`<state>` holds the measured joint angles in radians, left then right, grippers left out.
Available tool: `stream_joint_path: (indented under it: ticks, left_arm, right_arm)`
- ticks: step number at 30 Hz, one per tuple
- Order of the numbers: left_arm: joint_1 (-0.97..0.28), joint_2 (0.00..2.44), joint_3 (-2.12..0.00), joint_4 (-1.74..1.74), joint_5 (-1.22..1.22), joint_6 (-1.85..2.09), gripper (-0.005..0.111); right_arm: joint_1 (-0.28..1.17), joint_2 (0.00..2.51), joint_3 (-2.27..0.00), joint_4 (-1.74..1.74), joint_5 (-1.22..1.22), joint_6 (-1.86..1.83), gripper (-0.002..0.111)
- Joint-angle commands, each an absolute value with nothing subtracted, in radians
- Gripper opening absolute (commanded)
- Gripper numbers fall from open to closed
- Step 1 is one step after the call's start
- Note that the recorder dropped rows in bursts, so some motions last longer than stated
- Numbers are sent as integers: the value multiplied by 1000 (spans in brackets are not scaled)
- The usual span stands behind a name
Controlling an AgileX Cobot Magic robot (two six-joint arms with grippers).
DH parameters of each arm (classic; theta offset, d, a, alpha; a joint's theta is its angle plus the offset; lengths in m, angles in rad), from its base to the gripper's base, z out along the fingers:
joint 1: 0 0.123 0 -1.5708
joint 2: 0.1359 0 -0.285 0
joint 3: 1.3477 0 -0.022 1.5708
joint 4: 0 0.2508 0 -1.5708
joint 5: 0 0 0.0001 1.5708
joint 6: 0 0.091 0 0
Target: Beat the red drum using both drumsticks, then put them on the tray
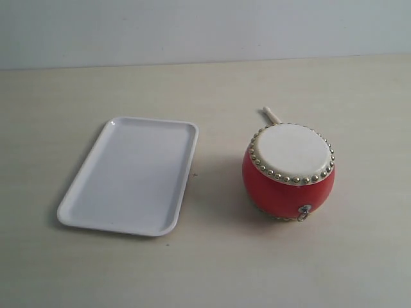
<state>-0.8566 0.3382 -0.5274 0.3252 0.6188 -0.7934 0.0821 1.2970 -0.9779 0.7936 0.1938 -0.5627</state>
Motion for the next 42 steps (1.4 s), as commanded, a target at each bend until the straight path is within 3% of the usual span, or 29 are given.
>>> stream_joint_path:
  ticks: [1, 6, 10, 25, 42]
  left_arm:
    - [-854, 338, -524, 372, 643, -840, 0]
    - [-854, 338, -524, 403, 664, -873, 0]
    - [-854, 338, -524, 403, 664, -875, 0]
    - [-854, 338, -524, 398, 664, -875, 0]
    - [-854, 338, -524, 400, 664, -875, 0]
  right_arm:
    - [74, 1432, -1179, 443, 316, -428, 0]
    - [74, 1544, -1387, -427, 612, 133, 0]
    - [69, 1641, -1466, -796, 933, 327, 0]
    - [-57, 1773, -1451, -171, 1182, -95, 0]
    - [-98, 1868, -1451, -11, 1207, -134, 0]
